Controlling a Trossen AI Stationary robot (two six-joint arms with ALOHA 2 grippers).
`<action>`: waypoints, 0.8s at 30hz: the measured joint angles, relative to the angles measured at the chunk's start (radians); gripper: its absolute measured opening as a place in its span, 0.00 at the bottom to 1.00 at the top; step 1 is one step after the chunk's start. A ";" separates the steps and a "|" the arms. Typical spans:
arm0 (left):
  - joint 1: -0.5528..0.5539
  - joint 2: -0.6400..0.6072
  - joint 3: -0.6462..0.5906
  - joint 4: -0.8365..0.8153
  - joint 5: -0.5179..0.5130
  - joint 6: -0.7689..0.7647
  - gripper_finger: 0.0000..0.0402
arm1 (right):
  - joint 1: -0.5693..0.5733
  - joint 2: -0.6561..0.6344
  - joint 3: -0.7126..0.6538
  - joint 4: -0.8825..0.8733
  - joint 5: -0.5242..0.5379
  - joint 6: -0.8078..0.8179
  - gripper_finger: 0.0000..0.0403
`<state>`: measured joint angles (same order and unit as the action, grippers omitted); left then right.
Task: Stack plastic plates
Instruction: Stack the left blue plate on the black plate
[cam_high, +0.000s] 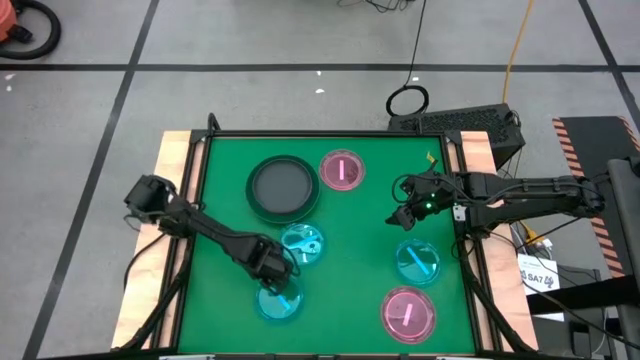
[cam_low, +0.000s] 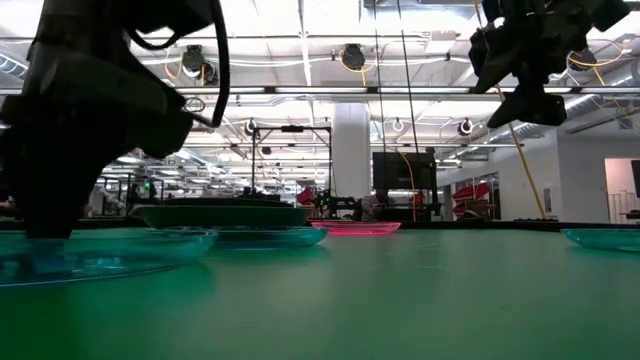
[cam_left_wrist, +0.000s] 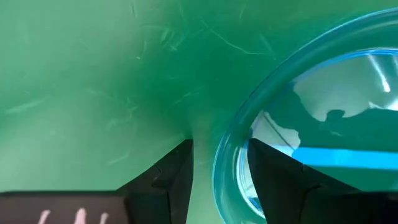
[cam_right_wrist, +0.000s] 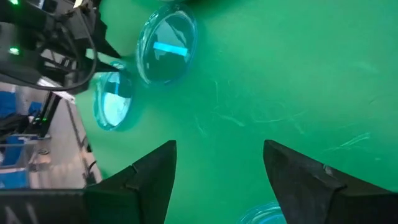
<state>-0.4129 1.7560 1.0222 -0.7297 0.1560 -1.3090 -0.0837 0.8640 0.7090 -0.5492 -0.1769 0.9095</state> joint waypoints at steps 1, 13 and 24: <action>-0.003 0.007 0.000 0.002 -0.002 -0.009 0.40 | 0.000 0.000 0.000 0.003 -0.010 0.007 0.58; -0.028 0.008 0.000 0.028 -0.083 -0.007 0.22 | 0.000 0.000 0.000 0.036 -0.010 0.066 0.58; -0.019 0.011 0.048 0.044 -0.109 0.038 0.01 | 0.000 0.000 0.000 0.067 -0.006 0.111 0.58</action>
<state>-0.4315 1.7666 1.0698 -0.6857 0.0470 -1.2711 -0.0834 0.8642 0.7094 -0.4824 -0.1825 1.0207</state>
